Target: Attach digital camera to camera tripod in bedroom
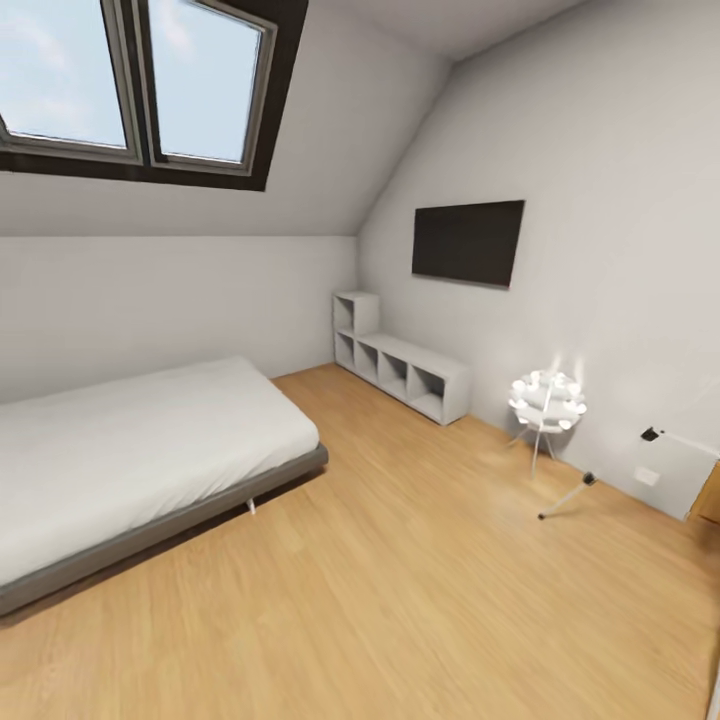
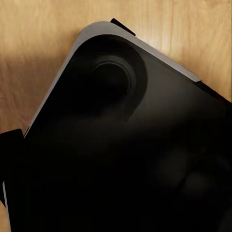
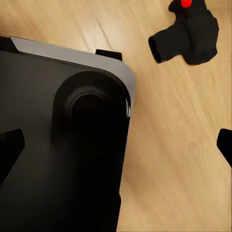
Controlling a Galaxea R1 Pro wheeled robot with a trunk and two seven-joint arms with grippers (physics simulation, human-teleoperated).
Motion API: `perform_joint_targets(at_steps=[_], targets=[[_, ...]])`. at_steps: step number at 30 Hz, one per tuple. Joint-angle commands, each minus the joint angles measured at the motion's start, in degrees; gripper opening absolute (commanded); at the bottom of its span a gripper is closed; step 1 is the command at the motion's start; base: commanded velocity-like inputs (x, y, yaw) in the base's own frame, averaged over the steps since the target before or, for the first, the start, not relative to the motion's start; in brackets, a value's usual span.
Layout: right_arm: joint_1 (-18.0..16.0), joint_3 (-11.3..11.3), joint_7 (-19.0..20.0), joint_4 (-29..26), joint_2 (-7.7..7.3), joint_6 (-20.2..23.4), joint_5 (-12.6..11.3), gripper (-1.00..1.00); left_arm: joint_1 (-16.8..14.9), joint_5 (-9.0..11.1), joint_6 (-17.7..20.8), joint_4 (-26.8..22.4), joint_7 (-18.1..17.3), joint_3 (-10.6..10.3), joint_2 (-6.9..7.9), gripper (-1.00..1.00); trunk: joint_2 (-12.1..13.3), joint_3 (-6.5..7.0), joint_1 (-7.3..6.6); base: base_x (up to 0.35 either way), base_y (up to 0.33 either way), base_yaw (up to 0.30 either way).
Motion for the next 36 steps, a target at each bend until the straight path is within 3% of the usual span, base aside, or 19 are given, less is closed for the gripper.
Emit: perform_joint_targets(at_steps=[1, 7, 18, 27, 36], targets=[[-0.01, -0.3, -0.04, 0.01, 0.0, -0.16, 0.5, 1.0, 0.02, 0.24, -0.08, -0.08, 0.0, -0.07, -0.02, 1.0, -0.02, -0.04, 0.04, 0.306, 0.183, 0.3], [-0.01, -0.3, -0.04, 0.01, 0.0, -0.16, 0.5, 1.0, 0.02, 0.24, -0.06, -0.08, -0.08, -0.07, -0.03, 1.0, -0.02, -0.04, 0.04, 0.298, 0.208, 0.289], [-0.01, -0.25, -0.04, 0.01, -0.08, -0.16, 0.5, 1.0, 0.02, 0.24, -0.04, -0.08, -0.09, -0.34, -0.04, 1.0, -0.02, -0.04, 0.04, 0.288, 0.235, 0.037], [-0.01, -0.13, -0.04, 0.01, -0.09, -0.21, 0.5, 1.0, 0.02, 0.4, 0.49, -0.08, 0.11, -5.89, -0.18, 1.0, -0.02, -0.04, 0.04, 0.315, 0.089, 0.001], [-0.01, -0.36, -0.04, 0.01, 0.03, -0.4, 0.42, 1.0, 0.02, 0.37, 0.42, -0.08, 0.24, -7.05, -0.27, 1.0, -0.02, -0.04, 0.04, 0.324, 0.008, 0.0]])
